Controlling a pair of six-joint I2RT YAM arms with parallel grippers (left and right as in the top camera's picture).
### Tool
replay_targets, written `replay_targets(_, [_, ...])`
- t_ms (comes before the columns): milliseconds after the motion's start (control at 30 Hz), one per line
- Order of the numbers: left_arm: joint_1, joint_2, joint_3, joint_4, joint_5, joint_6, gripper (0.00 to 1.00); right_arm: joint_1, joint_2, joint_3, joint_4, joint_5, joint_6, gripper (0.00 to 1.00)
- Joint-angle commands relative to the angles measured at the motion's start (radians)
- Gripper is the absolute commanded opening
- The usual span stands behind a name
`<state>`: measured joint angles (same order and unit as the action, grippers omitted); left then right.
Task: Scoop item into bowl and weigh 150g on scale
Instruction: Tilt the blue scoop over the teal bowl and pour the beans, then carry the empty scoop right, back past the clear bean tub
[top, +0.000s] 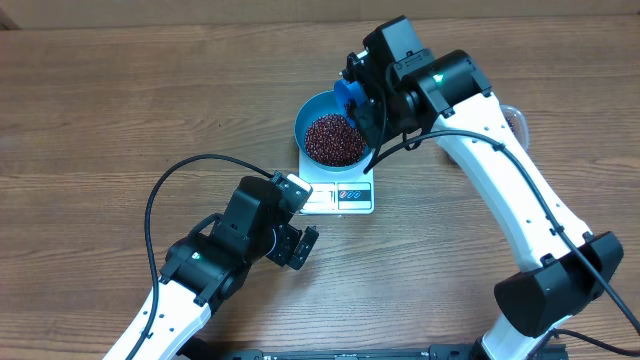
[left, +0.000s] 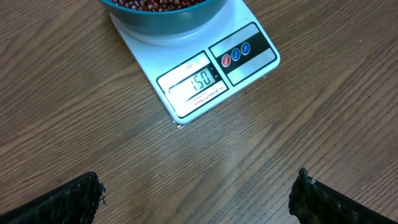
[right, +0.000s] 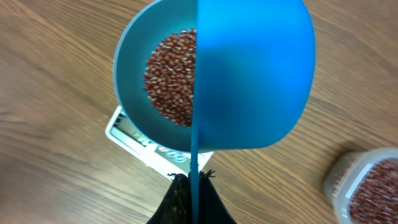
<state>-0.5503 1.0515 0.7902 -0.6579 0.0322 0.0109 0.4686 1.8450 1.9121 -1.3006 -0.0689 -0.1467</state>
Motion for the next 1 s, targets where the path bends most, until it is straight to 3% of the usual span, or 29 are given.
replay_targets(0, [-0.005, 0.007, -0.002, 0.001, -0.007, 0.012, 1.00, -0.047, -0.022, 0.025, 0.010, -0.113, -0.013, 0.04])
replay_targets(300, [-0.005, 0.007, -0.002, 0.001, -0.007, 0.012, 1.00, -0.182, -0.022, 0.025, 0.009, -0.397, -0.045, 0.04])
replay_targets(633, [-0.005, 0.007, -0.002, 0.001, -0.007, 0.012, 1.00, -0.428, -0.070, 0.026, -0.066, -0.641, -0.125, 0.04])
replay_targets(967, [-0.005, 0.007, -0.002, 0.001, -0.007, 0.012, 1.00, -0.688, -0.096, 0.026, -0.165, -0.521, -0.124, 0.04])
